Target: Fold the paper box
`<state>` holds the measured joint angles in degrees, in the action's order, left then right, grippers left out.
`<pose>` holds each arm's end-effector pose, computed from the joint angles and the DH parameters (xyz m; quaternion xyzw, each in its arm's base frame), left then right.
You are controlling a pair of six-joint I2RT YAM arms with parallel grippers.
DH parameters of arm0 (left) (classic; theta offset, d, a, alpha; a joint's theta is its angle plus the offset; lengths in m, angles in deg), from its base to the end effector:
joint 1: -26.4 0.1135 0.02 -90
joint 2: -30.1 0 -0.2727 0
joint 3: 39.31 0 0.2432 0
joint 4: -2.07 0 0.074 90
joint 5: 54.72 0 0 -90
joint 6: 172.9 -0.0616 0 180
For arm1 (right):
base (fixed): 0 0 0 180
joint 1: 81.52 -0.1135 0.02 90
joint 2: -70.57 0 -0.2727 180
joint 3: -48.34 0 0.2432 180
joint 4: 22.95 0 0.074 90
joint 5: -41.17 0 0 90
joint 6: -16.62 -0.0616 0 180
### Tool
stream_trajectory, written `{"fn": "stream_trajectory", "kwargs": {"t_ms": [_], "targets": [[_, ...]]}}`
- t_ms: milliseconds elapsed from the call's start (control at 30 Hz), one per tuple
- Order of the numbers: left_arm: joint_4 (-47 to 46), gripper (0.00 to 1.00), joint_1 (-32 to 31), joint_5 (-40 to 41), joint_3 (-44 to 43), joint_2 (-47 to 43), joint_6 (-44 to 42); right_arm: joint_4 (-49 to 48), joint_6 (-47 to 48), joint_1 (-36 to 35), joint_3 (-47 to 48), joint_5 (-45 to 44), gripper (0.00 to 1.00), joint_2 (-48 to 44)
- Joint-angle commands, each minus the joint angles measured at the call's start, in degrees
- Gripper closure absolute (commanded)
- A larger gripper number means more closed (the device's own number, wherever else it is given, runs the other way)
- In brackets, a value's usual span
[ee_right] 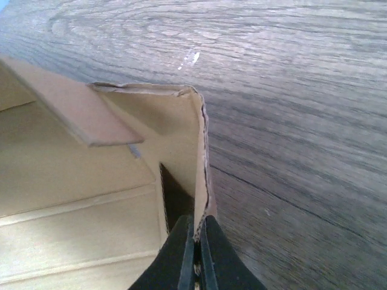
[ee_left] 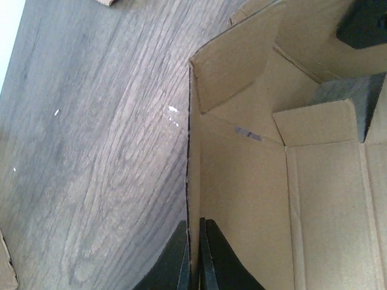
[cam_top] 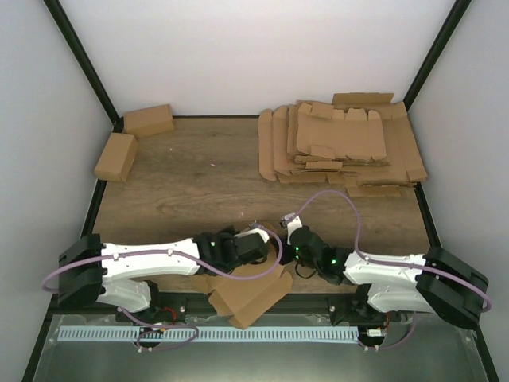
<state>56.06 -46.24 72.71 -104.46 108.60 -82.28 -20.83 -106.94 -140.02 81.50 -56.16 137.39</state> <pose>0.1102 -0.2271 0.2111 0.4950 0.7883 0.1415 0.3370 0.1241 0.1875 0.1504 -0.1634 0.8736 0.2878 0.3567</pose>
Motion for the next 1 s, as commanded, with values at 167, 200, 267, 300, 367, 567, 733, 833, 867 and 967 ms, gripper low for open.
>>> {"fn": "stream_trajectory", "kwargs": {"t_ms": [167, 200, 267, 300, 367, 567, 733, 833, 867, 967], "targets": [[-7.28, 0.96, -6.07, 4.92, -1.10, 4.77, 2.62, -9.45, -1.23, -1.28, -8.67, -0.62, 0.99, -8.18], [-7.24, 0.96, -6.16, 5.32, -1.35, 5.30, 3.05, -8.70, -0.98, -1.31, -8.41, -0.89, 0.99, -8.85], [-7.25, 0.96, -6.11, 6.60, -2.01, 6.36, 3.41, -6.51, -0.14, -1.33, -7.45, -2.22, 0.99, -10.12], [-7.25, 0.96, -6.14, 7.54, -2.34, 6.78, 3.50, -5.42, 0.54, -1.28, -6.78, -3.02, 0.99, -10.81], [-7.24, 0.96, -6.10, 9.76, -3.17, 7.51, 3.82, -3.53, 1.89, -1.32, -5.38, -4.39, 0.99, -12.06], [-7.33, 0.96, -5.49, 16.39, -5.11, 9.04, 6.60, -0.04, 2.21, -1.32, -2.36, -2.95, 0.99, -14.67], [-6.47, 0.96, -3.52, 20.14, -7.07, 10.10, 12.34, -0.79, 2.16, -1.30, -2.09, -2.44, 0.99, -14.82], [-6.86, 0.95, -2.86, 22.45, -9.33, 11.96, 14.05, -4.31, 4.89, -1.34, -2.69, -5.14, 0.99, -13.13], [-6.83, 0.95, -2.86, 23.46, -10.34, 12.91, 14.52, -6.66, 5.71, -1.34, -3.45, -6.31, 0.99, -12.46], [-5.83, 0.95, -2.84, 25.70, -13.25, 16.24, 15.56, -16.87, 8.67, -1.31, -7.41, -7.57, 0.99, -9.35]]}}
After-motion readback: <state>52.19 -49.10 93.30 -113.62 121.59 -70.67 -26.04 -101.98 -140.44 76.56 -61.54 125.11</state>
